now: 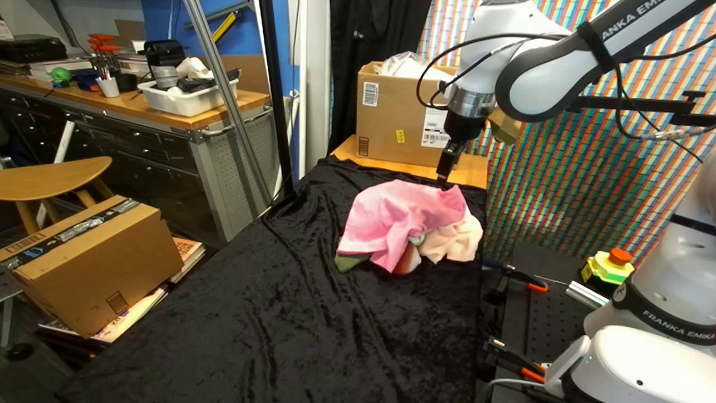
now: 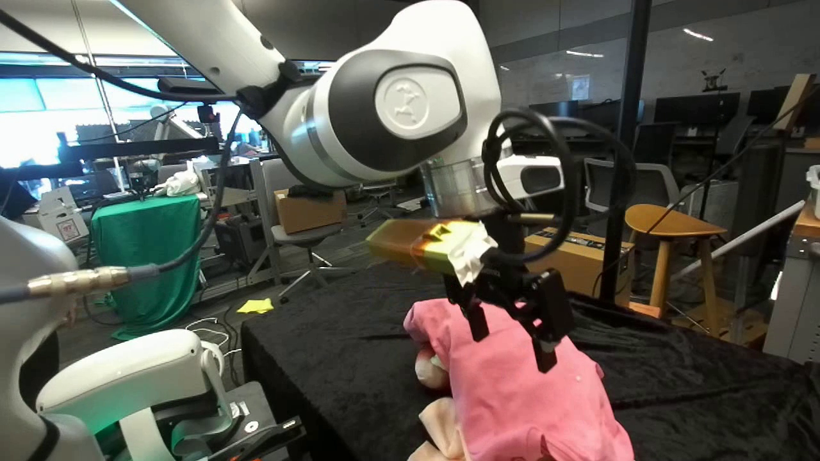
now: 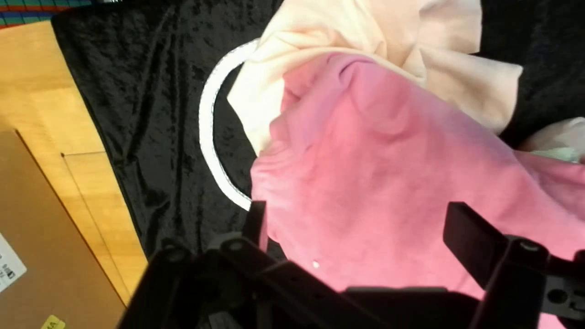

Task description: Pile the things on the table on top of the rope

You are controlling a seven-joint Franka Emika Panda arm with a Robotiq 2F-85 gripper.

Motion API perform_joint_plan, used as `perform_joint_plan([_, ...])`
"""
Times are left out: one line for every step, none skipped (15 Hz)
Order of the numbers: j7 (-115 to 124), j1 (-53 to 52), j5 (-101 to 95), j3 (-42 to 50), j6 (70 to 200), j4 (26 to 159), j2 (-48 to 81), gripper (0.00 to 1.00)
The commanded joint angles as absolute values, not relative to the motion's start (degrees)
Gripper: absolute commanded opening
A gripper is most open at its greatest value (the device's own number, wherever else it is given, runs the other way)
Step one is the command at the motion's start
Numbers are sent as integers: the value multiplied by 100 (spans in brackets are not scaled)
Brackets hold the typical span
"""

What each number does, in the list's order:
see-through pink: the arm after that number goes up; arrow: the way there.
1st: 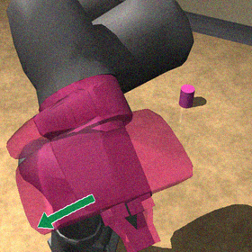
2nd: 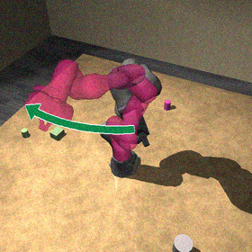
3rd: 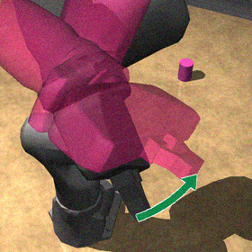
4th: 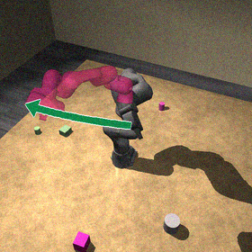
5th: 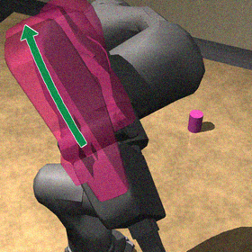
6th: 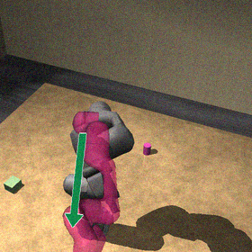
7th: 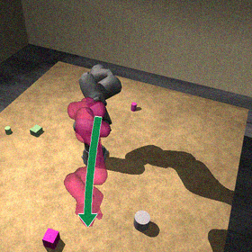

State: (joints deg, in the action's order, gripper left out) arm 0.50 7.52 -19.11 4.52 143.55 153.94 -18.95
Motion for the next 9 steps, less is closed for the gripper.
perform_joint_plan([-748,375,-1358,419,13443,15375,-2892,100])
perform_joint_plan([-936,276,-1232,430,13151,15329,-3136,100])
perform_joint_plan([-1106,169,-1117,442,12896,15315,-3383,100])
perform_joint_plan([-1268,77,-1021,458,12620,15275,-3630,100])
perform_joint_plan([-1383,1,-955,467,12447,15300,-3880,100])
perform_joint_plan([-1517,-61,-896,494,12187,15236,-4097,100])
perform_joint_plan([-1617,-124,-858,518,12108,15323,-4365,100])
perform_joint_plan([-1739,-174,-821,553,11949,15314,-4579,100])
perform_joint_plan([-1856,-230,-780,599,11858,15364,-4821,100])
